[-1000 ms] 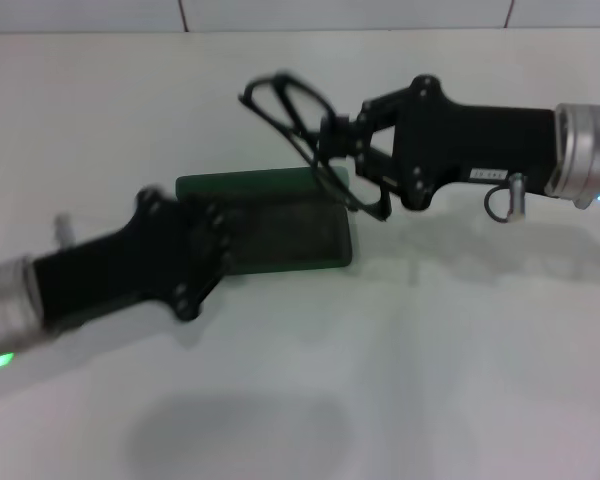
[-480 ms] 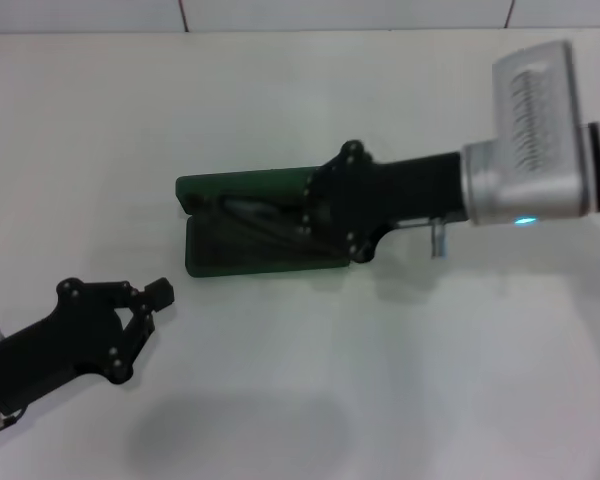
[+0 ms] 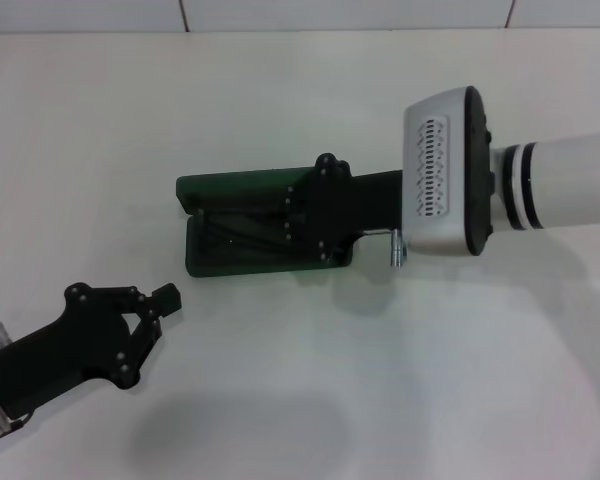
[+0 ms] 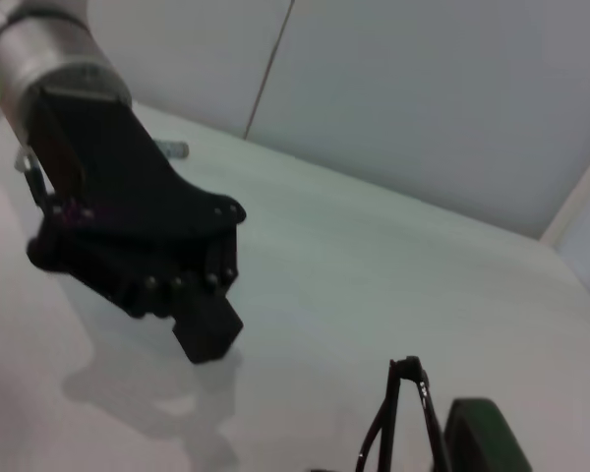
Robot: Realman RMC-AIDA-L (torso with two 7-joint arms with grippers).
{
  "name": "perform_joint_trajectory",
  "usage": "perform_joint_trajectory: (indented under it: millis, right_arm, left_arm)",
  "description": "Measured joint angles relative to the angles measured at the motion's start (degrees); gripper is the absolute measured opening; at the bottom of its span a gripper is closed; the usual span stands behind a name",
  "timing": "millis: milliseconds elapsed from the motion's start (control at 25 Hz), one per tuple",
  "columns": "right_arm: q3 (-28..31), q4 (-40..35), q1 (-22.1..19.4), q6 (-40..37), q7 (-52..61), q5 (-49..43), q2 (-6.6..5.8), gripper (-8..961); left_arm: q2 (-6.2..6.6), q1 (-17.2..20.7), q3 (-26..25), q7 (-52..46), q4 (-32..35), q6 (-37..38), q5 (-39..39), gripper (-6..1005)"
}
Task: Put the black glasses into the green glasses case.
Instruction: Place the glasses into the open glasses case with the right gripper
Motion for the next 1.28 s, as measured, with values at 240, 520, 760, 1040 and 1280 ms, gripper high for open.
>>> perform_joint_trajectory:
  millis: [240,520,760,1040,1280]
  right_arm:
    - [-1.9,-0.17,0.41,3.3,0.19,1.53,0.0,66]
    - [-2.86,-0.15,0.19,5.68,0.21,1.61,0.0,66]
    - [-3.89,-0.11,0.12,7.18,0.22,1.61,0.0,66]
    - [-4.05,-0.11,0.06,8.25,0.22,1.73,0.0,65]
    - [-6.31,-1.45,-0.17,11.54,0.24,2.21,0.0,65]
  left_arm:
    - [-0.12,-0.18,0.2,-0.12,-0.03,0.16,0.04,38]
    - [-0.07,-0.3,0.23,-0.23,-0.03,0.21,0.05,39]
    - [-0.13,-0.33,0.23,-0.23,-0.03,0.29,0.05,40]
    - [-0.14,-0.3,0.23,-0.23,-0.03,0.29,0.09,41]
    - [-0.2,-0.31,0.26,-0.54,-0.03,0.29,0.12,42]
